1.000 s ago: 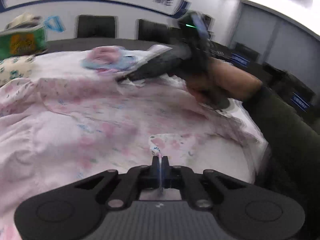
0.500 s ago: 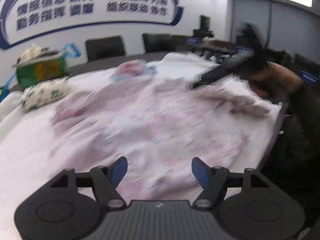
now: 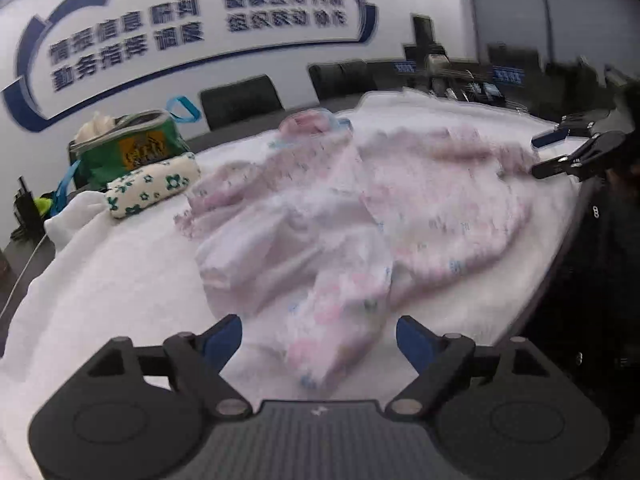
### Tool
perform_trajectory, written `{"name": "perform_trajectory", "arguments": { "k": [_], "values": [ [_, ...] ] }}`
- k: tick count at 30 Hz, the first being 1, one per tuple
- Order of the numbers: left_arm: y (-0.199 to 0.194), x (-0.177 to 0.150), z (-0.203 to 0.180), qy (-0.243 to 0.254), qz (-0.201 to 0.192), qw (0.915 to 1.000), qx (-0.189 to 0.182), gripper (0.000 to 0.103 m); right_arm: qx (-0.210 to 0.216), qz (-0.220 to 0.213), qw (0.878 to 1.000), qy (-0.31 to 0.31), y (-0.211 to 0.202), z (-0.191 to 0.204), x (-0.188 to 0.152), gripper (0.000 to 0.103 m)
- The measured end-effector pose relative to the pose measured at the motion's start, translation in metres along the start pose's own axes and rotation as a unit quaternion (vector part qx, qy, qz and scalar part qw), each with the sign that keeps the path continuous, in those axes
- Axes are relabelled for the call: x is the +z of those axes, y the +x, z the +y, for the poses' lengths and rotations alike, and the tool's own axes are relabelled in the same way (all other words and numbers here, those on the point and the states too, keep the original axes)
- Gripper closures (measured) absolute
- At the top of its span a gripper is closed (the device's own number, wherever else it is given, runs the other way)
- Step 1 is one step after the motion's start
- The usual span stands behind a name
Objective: Fold clothes
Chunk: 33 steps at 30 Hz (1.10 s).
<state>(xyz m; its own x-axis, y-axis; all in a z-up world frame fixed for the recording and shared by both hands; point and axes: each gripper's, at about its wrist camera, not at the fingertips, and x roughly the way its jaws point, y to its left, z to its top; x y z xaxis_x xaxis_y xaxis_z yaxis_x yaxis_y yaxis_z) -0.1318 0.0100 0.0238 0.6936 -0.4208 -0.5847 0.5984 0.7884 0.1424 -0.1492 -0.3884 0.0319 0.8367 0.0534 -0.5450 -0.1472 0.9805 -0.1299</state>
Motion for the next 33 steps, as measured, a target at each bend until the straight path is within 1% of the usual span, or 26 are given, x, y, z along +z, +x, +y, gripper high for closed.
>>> {"name": "perform_trajectory", "arguments": {
  "k": [1,2,3,5,6,7,8,9,10,12,13,16,17,18,19,21,23,24,25,26,27,28,29,30,32,33],
  "values": [
    [0.002,0.000,0.001,0.006,0.005,1.0000,-0.004,0.021,0.014,-0.009,1.000,-0.025,-0.009,0.006,-0.008,0.019],
    [0.004,0.001,0.002,0.004,0.008,0.9999,-0.008,0.025,0.011,-0.003,0.999,-0.037,-0.011,0.008,-0.013,0.019],
    [0.007,0.004,0.005,0.001,0.011,0.9998,-0.015,0.029,0.001,0.008,0.999,-0.036,-0.009,0.007,-0.017,0.019],
    [0.013,0.007,0.009,-0.003,0.013,0.9996,-0.026,0.046,-0.019,0.026,0.999,-0.029,-0.004,0.004,-0.025,0.019],
    [0.017,0.007,0.012,-0.004,0.014,0.9995,-0.028,0.049,-0.022,0.025,0.999,-0.016,-0.002,-0.001,-0.027,0.020],
    [0.020,0.007,0.014,-0.005,0.015,0.9994,-0.031,0.062,-0.022,0.025,0.999,0.000,0.001,-0.007,-0.029,0.024],
    [0.022,0.005,0.014,-0.006,0.021,0.9991,-0.036,0.080,-0.018,0.023,0.999,0.018,0.002,-0.013,-0.032,0.028],
    [0.023,0.003,0.015,-0.007,0.025,0.9988,-0.042,0.087,-0.008,0.017,0.999,0.033,0.001,-0.017,-0.035,0.039],
    [0.022,0.001,0.016,-0.009,0.021,0.9985,-0.049,0.093,0.002,0.011,0.999,0.048,0.000,-0.021,-0.038,0.058],
    [0.016,-0.001,0.018,-0.012,0.012,0.9982,-0.058,0.097,0.000,0.002,0.998,0.064,-0.001,-0.026,-0.040,0.077],
    [0.010,0.000,0.021,-0.017,0.008,0.9978,-0.063,0.099,-0.007,-0.002,0.997,0.070,0.000,-0.029,-0.039,0.077],
    [-0.005,0.003,0.028,-0.032,-0.004,0.9965,-0.077,0.101,-0.015,-0.010,0.996,0.091,0.001,-0.038,-0.034,0.077],
    [-0.009,0.005,0.029,-0.035,-0.004,0.9965,-0.076,0.102,-0.015,-0.015,0.995,0.093,0.001,-0.039,-0.032,0.080],
    [-0.013,0.007,0.029,-0.039,-0.004,0.9964,-0.075,0.102,-0.015,-0.019,0.996,0.088,-0.001,-0.037,-0.030,0.097],
    [-0.017,0.009,0.031,-0.045,-0.003,0.9959,-0.079,0.102,-0.018,-0.024,0.996,0.085,-0.003,-0.036,-0.029,0.100],
    [-0.026,0.011,0.033,-0.056,-0.003,0.9947,-0.085,0.102,-0.020,-0.041,0.995,0.093,-0.013,-0.040,-0.024,0.100],
    [-0.031,0.010,0.030,-0.048,0.002,0.9951,-0.087,0.102,-0.027,-0.065,0.990,0.125,-0.030,-0.055,-0.021,0.100],
    [-0.031,0.008,0.028,-0.048,0.009,0.9947,-0.091,0.101,-0.040,-0.070,0.987,0.141,-0.036,-0.063,-0.019,0.100],
    [-0.030,0.007,0.027,-0.057,0.012,0.9943,-0.089,0.095,-0.058,-0.067,0.983,0.160,-0.040,-0.073,-0.018,0.097],
    [-0.031,0.008,0.029,-0.069,0.011,0.9940,-0.084,0.091,-0.085,-0.053,0.978,0.183,-0.040,-0.081,-0.016,0.090],
    [-0.031,0.009,0.031,-0.080,0.009,0.9936,-0.079,0.090,-0.121,-0.031,0.970,0.209,-0.037,-0.089,-0.013,0.066],
    [-0.032,0.011,0.033,-0.092,0.005,0.9930,-0.074,0.085,-0.157,-0.010,0.960,0.233,-0.033,-0.096,-0.010,0.054],
    [-0.035,0.022,0.035,-0.105,-0.015,0.9923,-0.064,0.076,-0.188,0.003,0.950,0.250,-0.031,-0.101,-0.007,0.054],
    [-0.038,0.032,0.038,-0.118,-0.035,0.9909,-0.055,0.074,-0.203,-0.003,0.948,0.247,-0.032,-0.100,-0.001,0.054],
    [-0.038,0.059,0.040,-0.143,-0.068,0.9867,-0.038,0.065,-0.179,-0.034,0.960,0.213,-0.033,-0.087,0.020,0.054],
    [-0.028,0.077,0.038,-0.137,-0.067,0.9877,-0.033,0.061,-0.160,-0.048,0.967,0.193,-0.032,-0.078,0.034,0.054]
  ]
}}
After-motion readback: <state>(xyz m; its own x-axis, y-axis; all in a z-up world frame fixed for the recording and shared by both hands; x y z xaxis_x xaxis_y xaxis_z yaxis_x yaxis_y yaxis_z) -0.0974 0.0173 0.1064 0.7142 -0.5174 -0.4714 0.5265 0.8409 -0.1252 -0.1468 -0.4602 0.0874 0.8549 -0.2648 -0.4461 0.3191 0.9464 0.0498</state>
